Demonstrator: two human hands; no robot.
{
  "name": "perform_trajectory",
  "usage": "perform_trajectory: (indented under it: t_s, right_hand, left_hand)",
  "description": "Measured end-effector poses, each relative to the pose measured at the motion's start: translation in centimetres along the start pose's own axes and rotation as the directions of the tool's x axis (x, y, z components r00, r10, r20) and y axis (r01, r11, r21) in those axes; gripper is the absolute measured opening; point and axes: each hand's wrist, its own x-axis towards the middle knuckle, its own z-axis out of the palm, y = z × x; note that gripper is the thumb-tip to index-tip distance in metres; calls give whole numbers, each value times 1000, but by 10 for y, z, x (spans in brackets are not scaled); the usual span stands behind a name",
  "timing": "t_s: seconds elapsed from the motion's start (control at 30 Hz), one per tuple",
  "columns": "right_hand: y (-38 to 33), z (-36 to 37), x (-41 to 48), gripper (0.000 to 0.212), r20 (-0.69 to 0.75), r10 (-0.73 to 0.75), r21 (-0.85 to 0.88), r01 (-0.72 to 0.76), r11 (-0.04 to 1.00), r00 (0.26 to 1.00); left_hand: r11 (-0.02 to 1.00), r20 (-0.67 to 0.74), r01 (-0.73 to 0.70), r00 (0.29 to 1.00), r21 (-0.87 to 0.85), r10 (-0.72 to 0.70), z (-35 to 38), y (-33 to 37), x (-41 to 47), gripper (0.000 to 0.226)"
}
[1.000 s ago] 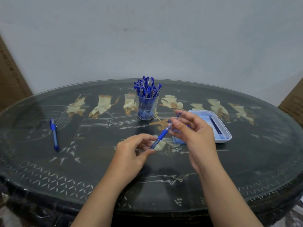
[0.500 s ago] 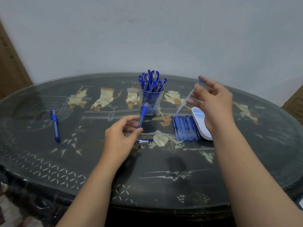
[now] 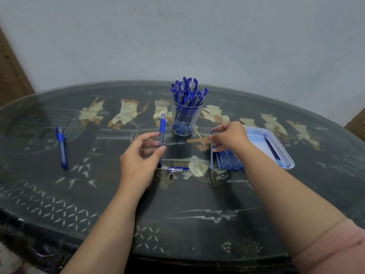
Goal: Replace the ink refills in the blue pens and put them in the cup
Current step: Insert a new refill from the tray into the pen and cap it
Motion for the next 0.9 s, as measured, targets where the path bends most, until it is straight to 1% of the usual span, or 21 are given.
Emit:
perform_trajectory:
  t_s: [0.2, 0.3, 0.4, 0.53, 0.67, 0.77, 0.9]
  right_hand:
    - [3, 5, 9, 26, -5, -14, -131, 13, 991, 1000]
    - [2, 9, 10, 12, -17, -22, -199, 18, 980, 1000]
    - [0, 13, 12, 23, -35, -38, -287, 27, 958, 999]
    - [2, 14, 14, 24, -60, -83, -379, 54, 924, 995]
    - [5, 16, 16, 24, -81, -132, -437, 84, 895, 988]
    - [6, 17, 16, 13, -86, -155, -479, 96, 873, 984]
    - [9, 16, 15, 14, -98, -171, -478, 104, 872, 980]
  left_hand:
    - [1000, -1, -1, 1000, -1, 1, 1, -3, 2, 38]
    - [1000, -1, 3, 1000, 1, -3, 0, -3, 2, 38]
    - [1000, -3, 5, 1000, -2, -5, 0, -4, 2, 40]
    - [1000, 3, 12, 1000, 4, -12, 0, -5, 2, 40]
    - [1000, 4, 9, 1000, 5, -9, 1, -4, 3, 39]
    - [1000, 6, 7, 1000, 10, -7, 1, -3, 2, 38]
    - [1000, 7, 12, 1000, 12, -12, 0, -5, 3, 38]
